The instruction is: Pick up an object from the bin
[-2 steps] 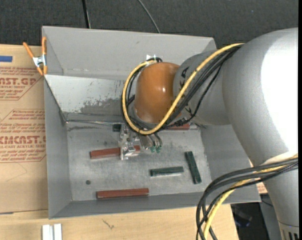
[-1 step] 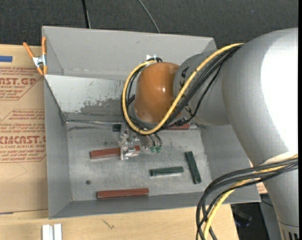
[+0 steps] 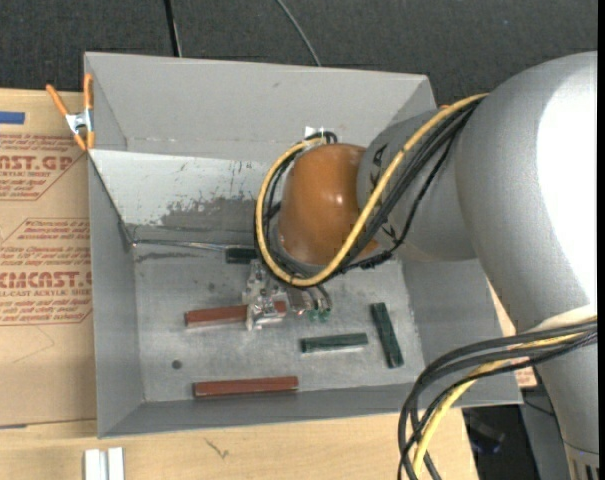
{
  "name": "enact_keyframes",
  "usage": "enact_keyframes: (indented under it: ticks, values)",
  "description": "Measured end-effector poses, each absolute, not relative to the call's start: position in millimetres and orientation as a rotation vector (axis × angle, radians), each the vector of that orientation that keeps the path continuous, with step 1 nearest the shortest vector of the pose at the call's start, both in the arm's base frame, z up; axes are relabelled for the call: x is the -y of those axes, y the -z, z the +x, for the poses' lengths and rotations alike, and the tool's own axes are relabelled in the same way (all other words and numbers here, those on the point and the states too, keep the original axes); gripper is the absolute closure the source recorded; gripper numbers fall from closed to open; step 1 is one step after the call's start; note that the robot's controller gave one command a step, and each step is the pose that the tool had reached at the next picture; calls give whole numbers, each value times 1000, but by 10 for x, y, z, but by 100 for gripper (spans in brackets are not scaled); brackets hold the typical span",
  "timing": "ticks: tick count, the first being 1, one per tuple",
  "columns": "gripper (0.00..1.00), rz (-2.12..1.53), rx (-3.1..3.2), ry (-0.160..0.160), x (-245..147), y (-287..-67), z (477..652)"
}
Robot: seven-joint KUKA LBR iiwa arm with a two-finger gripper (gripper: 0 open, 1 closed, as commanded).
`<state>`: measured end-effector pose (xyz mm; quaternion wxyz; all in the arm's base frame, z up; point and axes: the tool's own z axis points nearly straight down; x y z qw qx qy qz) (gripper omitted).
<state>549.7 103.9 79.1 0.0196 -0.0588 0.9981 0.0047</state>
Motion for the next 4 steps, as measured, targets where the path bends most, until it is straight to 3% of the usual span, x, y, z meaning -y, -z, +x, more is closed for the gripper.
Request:
enact_keyframes:
  ticks: [1, 2, 3, 4]
  values:
    - [100, -187, -3112, -8, -1033, -788, 5465]
    - [100, -245, -3137, 0, -946, -1189, 5425]
    - [100, -507, -3087, 0, -854, -1381, 5603]
    - [100, -573, -3085, -2, -681, -2420, 5704]
